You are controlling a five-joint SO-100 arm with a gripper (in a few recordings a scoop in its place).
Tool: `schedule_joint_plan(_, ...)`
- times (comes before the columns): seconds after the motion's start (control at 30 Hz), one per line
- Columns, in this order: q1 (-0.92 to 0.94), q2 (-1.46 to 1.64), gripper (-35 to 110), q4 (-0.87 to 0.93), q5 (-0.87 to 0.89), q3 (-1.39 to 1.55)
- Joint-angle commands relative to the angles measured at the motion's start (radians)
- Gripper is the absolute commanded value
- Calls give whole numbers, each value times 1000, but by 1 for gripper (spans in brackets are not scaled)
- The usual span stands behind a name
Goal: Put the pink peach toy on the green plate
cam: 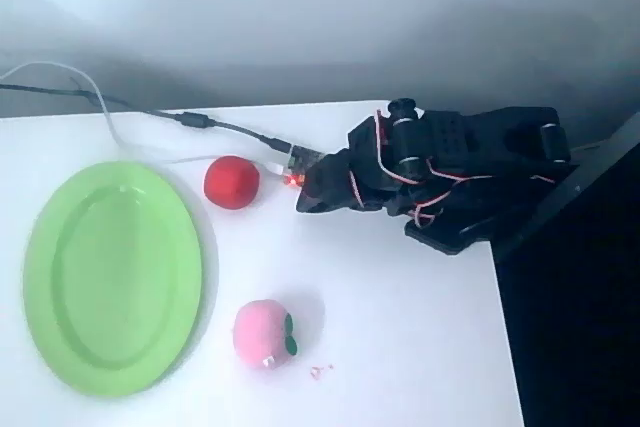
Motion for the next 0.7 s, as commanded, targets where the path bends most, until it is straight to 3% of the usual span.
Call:
schedule_joint_plan(0.0,-91,18,0,14,-8,55)
schedule_joint_plan(0.23,-91,18,0,-2,61,55)
schedule_joint_plan(0.47,-94,8,0,-278,72,3)
schedule_joint_plan(0.57,-98,-161,0,-448,38,-114)
schedule_joint_plan(0.67,-104,-419,0,-483,3,-314)
